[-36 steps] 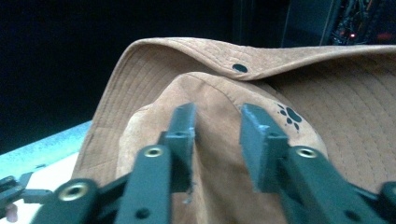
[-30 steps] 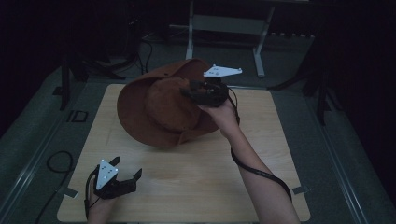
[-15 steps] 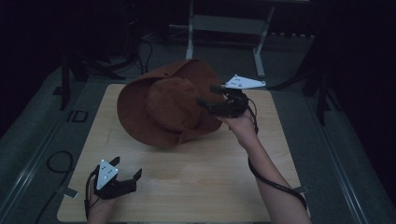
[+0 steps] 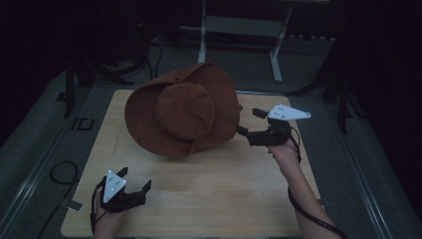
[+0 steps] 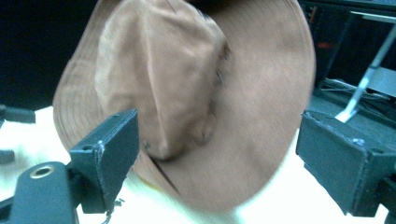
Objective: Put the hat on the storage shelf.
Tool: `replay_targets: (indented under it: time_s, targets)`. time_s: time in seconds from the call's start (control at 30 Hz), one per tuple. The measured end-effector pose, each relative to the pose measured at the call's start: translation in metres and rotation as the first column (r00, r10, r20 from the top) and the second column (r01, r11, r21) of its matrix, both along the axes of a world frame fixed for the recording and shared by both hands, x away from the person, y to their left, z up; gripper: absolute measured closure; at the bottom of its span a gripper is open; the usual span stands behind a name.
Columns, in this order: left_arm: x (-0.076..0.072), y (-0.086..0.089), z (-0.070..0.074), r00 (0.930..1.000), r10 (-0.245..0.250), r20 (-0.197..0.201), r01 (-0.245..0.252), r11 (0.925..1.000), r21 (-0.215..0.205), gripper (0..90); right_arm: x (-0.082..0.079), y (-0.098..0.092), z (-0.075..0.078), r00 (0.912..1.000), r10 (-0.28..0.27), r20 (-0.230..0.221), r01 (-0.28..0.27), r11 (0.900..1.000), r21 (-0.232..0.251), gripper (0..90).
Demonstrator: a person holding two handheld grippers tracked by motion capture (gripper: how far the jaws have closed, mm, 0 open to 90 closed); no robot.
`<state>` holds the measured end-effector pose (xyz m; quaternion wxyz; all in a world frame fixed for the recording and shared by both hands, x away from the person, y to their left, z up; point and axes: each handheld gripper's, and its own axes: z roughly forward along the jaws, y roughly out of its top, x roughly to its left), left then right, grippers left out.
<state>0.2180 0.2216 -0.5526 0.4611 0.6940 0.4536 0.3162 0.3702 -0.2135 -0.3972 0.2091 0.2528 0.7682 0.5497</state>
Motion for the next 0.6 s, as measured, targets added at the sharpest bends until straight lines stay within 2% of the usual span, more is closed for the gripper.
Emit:
replay_targets:
  time_s: [0.03,0.07,0.1,0.23,0.27,0.3,0.37,0.47,0.5,0.6]
  targets:
    - [0.0,0.0,0.0,1.0,0.001,-0.001,-0.001,1.0,0.001,9.2,-0.004,-0.008,-0.007,0.9999,-0.009,0.005,0.009,1.0,-0.003,13.4]
    - [0.0,0.0,0.0,1.0,0.002,-0.002,-0.002,1.0,0.001,9.2,-0.004,-0.008,-0.007,0.9999,-0.009,0.005,0.009,1.0,-0.003,13.4]
    - [0.0,0.0,-0.001,1.0,0.002,-0.001,-0.002,1.0,0.001,9.2,-0.009,-0.017,-0.016,0.9997,-0.023,0.012,0.023,0.999,-0.023,13.4]
    - [0.001,-0.001,0.0,1.0,0.002,-0.002,-0.002,1.0,0.001,9.2,-0.015,-0.028,-0.027,0.9993,-0.036,0.009,0.036,0.999,-0.035,13.4]
    - [0.001,-0.001,0.0,1.0,0.0,-0.003,0.0,1.0,0.004,9.2,-0.019,-0.036,-0.035,0.9992,-0.039,-0.002,0.039,0.999,-0.033,13.4]
    - [0.001,-0.002,0.0,1.0,-0.001,-0.003,0.001,1.0,0.005,9.2,-0.019,-0.036,-0.035,0.9992,-0.039,-0.002,0.039,0.999,-0.033,13.4]
    - [0.001,-0.002,-0.001,1.0,0.0,-0.005,0.0,1.0,0.006,9.2,-0.023,-0.044,-0.046,0.9986,-0.049,-0.017,0.048,0.998,-0.039,13.4]
    - [0.0,-0.003,-0.001,1.0,0.0,-0.005,0.0,1.0,0.005,9.2,-0.024,-0.047,-0.051,0.9983,-0.051,-0.027,0.05,0.998,-0.04,13.4]
    - [0.0,-0.002,-0.001,1.0,0.0,-0.005,0.0,1.0,0.006,9.2,-0.029,-0.055,-0.064,0.9972,-0.058,-0.047,0.056,0.998,-0.042,13.5]
    - [0.0,-0.002,-0.001,1.0,0.001,-0.004,-0.001,1.0,0.004,9.2,-0.032,-0.061,-0.071,0.996,-0.067,-0.059,0.065,0.997,-0.037,13.5]
